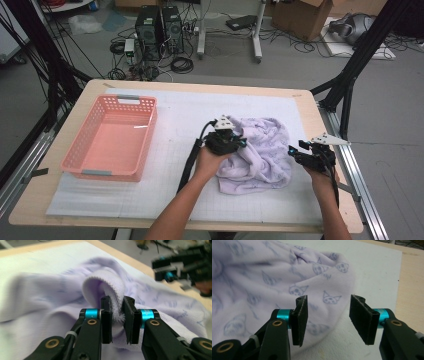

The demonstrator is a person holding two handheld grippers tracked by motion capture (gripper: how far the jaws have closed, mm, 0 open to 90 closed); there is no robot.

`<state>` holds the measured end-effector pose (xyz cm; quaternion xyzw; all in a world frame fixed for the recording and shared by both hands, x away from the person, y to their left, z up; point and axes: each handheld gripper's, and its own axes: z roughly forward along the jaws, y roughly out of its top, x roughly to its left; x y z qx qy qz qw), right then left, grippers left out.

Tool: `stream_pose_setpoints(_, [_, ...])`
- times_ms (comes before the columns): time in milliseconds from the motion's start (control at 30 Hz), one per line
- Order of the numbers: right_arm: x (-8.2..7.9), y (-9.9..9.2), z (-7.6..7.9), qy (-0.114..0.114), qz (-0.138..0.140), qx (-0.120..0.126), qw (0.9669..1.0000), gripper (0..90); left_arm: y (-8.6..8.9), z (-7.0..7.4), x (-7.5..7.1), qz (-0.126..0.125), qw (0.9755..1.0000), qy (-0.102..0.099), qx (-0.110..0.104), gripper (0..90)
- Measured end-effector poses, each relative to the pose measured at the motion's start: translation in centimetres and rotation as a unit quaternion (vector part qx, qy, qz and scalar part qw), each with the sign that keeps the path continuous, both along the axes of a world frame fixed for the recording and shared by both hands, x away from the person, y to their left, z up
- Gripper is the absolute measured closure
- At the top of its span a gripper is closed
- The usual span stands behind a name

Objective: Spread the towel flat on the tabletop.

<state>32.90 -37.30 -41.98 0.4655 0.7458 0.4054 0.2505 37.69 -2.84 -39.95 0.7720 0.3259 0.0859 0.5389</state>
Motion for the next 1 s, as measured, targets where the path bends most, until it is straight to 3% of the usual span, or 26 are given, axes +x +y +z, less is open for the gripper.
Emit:
stream_pose_setpoints(133, [0.0, 0.2, 0.0, -0.005, 0.006, 0.005, 1.0, 48.1, 2.8, 0.4, 1.1, 0.05, 0.9987, -0.007, -0.001, 79.0])
stream_pose_setpoints(300, [0.0, 0.3, 0.1, -0.008, 0.009, 0.009, 0.9999, 48.0, 6.1, 0.3, 2.3, 0.125, 0.9921, -0.015, 0.001, 79.4])
stream_pose_setpoints(467, [0.1, 0.4, -0.3, 0.001, 0.012, 0.013, 0.9998, 48.0, 8.3, -0.6, 3.3, 0.162, 0.9867, 0.002, 0.017, 79.3])
stream_pose_setpoints(533, [0.2, 0.6, -0.5, 0.009, 0.014, 0.012, 0.9998, 47.9, 8.8, -0.8, 3.4, 0.169, 0.9855, 0.008, 0.013, 78.4])
stream_pose_setpoints(600, [0.3, 0.7, -0.6, 0.013, 0.017, 0.013, 0.9997, 47.8, 9.1, -1.1, 3.3, 0.173, 0.9847, 0.019, 0.002, 70.4])
stream_pose_setpoints(733, [0.3, 0.8, -0.8, 0.02, 0.022, 0.021, 0.9993, 48.0, 9.2, -1.0, 2.2, 0.15, 0.9884, 0.018, -0.017, 46.8])
stream_pose_setpoints(767, [0.3, 1.0, -0.8, 0.022, 0.024, 0.023, 0.9992, 48.1, 9.3, -0.8, 1.8, 0.141, 0.9898, 0.013, -0.017, 44.6])
stream_pose_setpoints(933, [0.1, 1.7, -1.0, 0.03, 0.049, 0.038, 0.9977, 49.3, 9.2, -0.1, -0.8, 0.096, 0.995, -0.021, -0.013, 43.1])
stream_pose_setpoints(1000, [0.0, 2.4, -1.0, 0.031, 0.067, 0.035, 0.9966, 49.2, 8.8, 0.1, -1.8, 0.061, 0.9975, -0.031, -0.014, 45.5])
